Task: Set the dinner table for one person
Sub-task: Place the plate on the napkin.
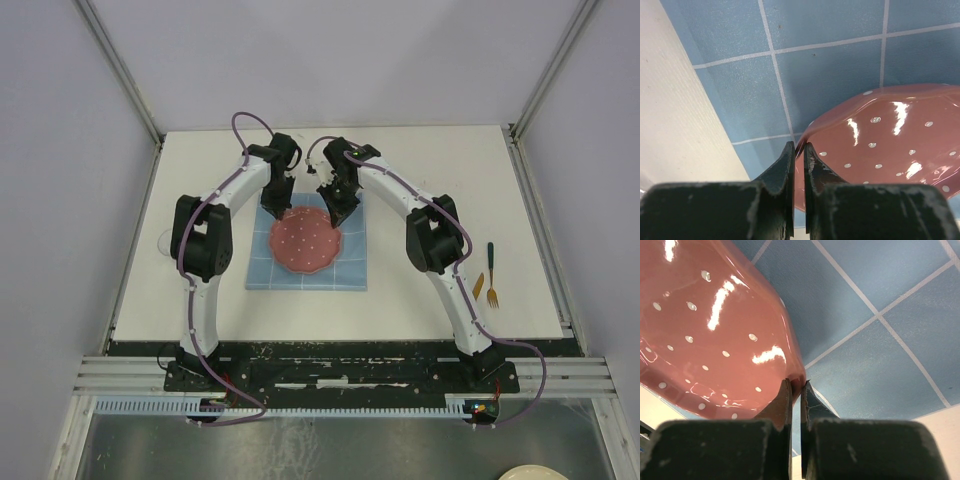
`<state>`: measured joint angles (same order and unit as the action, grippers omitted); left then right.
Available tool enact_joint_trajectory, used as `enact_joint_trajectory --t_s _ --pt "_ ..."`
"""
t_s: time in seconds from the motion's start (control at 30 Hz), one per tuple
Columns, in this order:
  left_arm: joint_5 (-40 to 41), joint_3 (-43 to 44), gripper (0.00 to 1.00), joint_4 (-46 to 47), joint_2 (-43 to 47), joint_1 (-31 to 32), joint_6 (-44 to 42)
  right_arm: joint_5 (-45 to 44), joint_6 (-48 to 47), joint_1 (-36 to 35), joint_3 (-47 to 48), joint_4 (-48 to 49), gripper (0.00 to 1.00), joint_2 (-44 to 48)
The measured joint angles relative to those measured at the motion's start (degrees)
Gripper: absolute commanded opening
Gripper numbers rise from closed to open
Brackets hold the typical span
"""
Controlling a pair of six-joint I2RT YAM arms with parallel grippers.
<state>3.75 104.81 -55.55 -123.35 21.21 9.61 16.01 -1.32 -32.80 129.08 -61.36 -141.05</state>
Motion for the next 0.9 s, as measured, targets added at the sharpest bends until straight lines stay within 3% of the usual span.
enact_joint_trajectory --t_s 0.2,0.33,0.5,0.7,0.9 --pt "0.37 -0.57 0.05 1.29 -0.46 0.09 -0.55 -0.15 0.02 0.0 0.13 -0.15 0.02 -0.02" --pt "0.72 -0.74 0.15 2.43 -1.22 0.11 -1.27 -0.22 0.04 -0.02 0.5 -0.2 0.02 -0.28" --pt "0.85 -0.87 0.2 3.52 -1.86 0.13 -1.79 -0.48 0.02 -0.09 0.57 -0.04 0.02 -0.55" --pt "0.72 -0.72 0.31 10.54 -1.88 0.44 -1.64 0.59 1.05 -0.76 2.08 0.44 0.02 -2.08" --pt "2.12 -0.72 0.32 14.36 -1.92 -0.26 -1.64 2.99 1.7 -1.99 2.32 -0.61 0.02 -2.62"
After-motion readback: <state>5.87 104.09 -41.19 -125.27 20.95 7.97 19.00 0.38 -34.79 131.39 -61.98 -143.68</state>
